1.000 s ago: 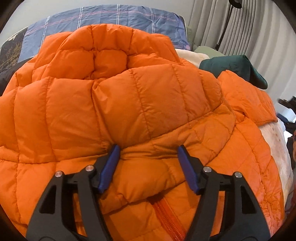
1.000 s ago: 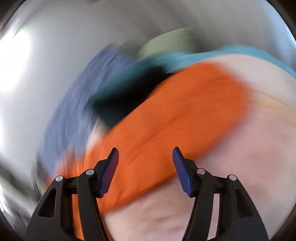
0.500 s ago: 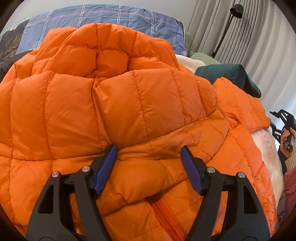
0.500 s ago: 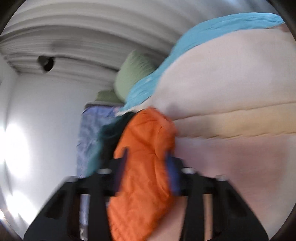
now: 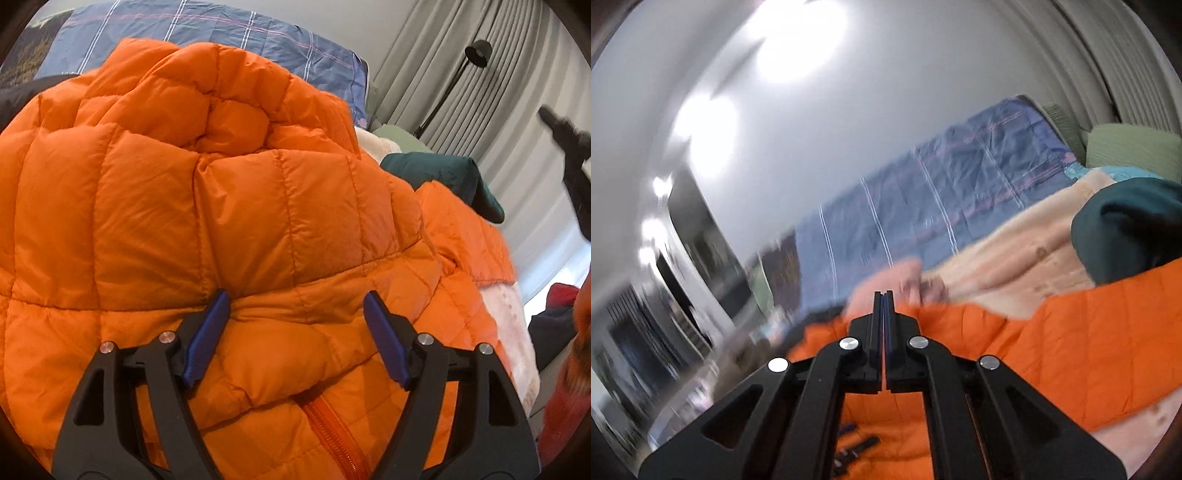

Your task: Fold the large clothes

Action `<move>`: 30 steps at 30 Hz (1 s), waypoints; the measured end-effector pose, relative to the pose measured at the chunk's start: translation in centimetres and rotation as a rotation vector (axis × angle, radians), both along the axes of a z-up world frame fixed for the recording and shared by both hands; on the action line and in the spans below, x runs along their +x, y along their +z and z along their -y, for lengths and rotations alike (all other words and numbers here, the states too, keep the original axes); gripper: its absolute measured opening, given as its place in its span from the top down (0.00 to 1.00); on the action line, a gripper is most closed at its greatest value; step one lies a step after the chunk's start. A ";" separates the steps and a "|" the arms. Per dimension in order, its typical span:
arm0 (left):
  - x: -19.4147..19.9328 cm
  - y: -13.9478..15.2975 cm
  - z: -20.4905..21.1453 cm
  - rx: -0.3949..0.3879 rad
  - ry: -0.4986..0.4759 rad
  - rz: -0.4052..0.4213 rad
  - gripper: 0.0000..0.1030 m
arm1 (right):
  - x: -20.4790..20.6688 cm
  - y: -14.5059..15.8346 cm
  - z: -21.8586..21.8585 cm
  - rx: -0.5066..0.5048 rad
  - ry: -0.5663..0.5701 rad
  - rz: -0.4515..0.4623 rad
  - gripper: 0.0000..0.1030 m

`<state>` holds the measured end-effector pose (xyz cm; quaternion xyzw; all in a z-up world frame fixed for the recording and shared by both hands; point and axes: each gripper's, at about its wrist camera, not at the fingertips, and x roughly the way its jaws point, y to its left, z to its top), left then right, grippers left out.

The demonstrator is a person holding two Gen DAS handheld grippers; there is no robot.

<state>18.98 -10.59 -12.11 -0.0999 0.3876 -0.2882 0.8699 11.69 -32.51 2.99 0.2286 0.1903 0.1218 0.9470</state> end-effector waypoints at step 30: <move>-0.3 1.6 -0.7 -0.077 0.015 0.010 0.27 | -5.5 -0.7 15.8 0.434 -0.303 0.083 0.97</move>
